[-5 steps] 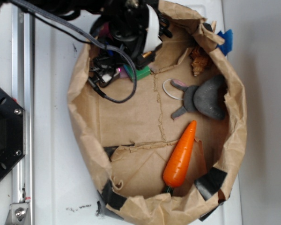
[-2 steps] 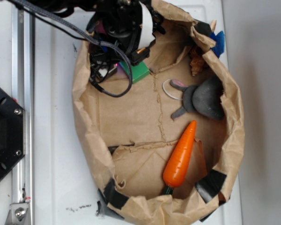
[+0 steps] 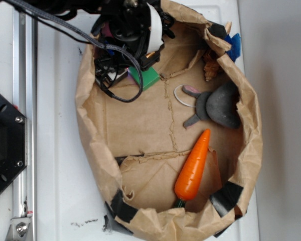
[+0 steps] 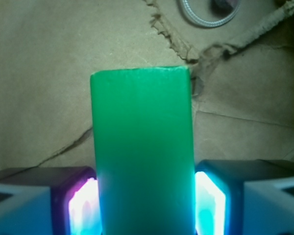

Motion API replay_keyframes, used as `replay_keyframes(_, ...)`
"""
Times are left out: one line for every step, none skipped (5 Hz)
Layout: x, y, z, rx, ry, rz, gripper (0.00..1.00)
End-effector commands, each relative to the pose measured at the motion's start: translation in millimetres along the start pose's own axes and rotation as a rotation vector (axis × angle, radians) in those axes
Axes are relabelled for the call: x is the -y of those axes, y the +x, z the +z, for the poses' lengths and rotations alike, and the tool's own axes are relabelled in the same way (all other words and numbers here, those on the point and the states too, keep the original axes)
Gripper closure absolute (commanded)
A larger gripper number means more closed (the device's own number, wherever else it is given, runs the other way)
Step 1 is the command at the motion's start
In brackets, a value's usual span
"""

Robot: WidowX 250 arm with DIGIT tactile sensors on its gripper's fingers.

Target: Grab the green block.

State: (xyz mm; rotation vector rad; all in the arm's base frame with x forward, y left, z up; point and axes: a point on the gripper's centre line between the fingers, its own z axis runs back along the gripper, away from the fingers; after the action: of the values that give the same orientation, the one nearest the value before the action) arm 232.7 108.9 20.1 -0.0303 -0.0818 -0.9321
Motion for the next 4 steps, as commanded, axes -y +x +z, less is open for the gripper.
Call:
replay_keyframes(2, 12, 17, -0.055, 0.057, 0.007, 1.0)
replay_keyframes(10, 47, 56, -0.055, 0.083, 0.184, 1.0)
replay_keyframes(15, 66, 102, -0.083, 0.079, 0.434, 1.0)
replay_keyframes(16, 62, 132, -0.086, 0.076, 0.684, 1.0)
